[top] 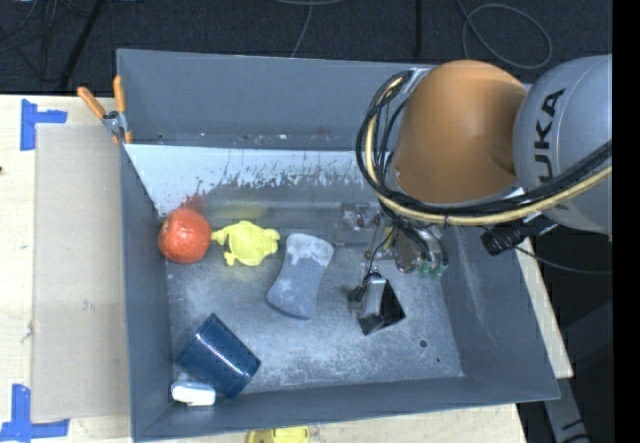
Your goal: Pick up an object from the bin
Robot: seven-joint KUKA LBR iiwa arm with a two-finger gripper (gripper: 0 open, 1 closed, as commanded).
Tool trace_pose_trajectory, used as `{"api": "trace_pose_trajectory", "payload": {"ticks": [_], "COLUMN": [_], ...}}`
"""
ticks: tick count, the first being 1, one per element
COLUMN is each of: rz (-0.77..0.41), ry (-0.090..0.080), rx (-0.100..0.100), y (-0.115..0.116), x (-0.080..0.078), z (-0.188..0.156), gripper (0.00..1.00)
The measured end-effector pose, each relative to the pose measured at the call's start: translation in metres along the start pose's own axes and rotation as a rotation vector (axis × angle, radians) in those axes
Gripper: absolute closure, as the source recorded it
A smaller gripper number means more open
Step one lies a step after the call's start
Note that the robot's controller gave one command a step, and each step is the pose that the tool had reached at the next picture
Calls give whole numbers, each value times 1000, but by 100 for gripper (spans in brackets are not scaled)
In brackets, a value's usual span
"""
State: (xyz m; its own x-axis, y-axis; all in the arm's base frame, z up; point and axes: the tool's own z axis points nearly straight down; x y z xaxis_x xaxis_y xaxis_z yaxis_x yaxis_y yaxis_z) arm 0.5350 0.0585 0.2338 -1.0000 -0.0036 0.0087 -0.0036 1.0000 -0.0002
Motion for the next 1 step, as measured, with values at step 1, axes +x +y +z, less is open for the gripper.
{"api": "trace_pose_trajectory", "payload": {"ticks": [1], "rz": [1], "ry": [-8], "rx": [-1], "y": [0], "x": [-1], "z": [-5], "gripper": [0]}}
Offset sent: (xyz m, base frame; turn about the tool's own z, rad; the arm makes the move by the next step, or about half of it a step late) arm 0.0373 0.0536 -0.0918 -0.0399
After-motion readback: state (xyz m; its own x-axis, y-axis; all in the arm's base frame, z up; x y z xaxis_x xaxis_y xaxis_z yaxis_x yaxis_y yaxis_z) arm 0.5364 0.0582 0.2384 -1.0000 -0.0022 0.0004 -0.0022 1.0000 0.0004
